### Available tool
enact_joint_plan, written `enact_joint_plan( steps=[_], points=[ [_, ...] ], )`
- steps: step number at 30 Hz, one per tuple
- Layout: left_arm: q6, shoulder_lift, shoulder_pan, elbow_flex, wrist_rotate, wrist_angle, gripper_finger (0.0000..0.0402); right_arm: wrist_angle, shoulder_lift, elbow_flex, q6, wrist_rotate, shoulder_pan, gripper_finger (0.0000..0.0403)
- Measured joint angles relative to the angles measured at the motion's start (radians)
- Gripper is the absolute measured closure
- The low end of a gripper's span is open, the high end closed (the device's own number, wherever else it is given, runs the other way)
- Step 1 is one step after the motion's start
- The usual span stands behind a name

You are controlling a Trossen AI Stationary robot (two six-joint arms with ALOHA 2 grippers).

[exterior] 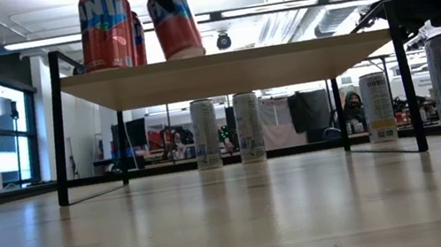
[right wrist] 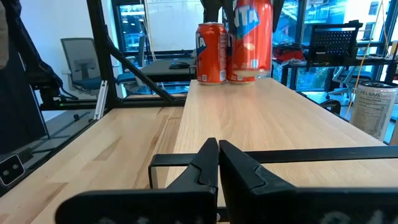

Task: Place canned beverage on shelf
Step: Put the red soda can on the shelf

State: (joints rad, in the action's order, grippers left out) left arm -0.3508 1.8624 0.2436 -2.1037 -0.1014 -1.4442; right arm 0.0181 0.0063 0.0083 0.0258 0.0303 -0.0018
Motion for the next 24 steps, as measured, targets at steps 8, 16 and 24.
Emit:
enact_joint_plan(
  steps=[8,16,24],
  points=[
    [-0.019,-0.002,-0.001,0.019,0.005,0.005,0.0116,0.000,0.000,0.000,0.000,0.000,0.000,0.0402],
    [-0.028,-0.002,-0.006,0.046,-0.028,0.025,0.0116,0.000,0.000,0.000,0.000,0.000,0.000,0.0402],
    [-0.028,-0.002,-0.008,0.046,-0.003,0.023,0.0116,0.000,0.000,0.000,0.000,0.000,0.000,0.0402]
  ],
)
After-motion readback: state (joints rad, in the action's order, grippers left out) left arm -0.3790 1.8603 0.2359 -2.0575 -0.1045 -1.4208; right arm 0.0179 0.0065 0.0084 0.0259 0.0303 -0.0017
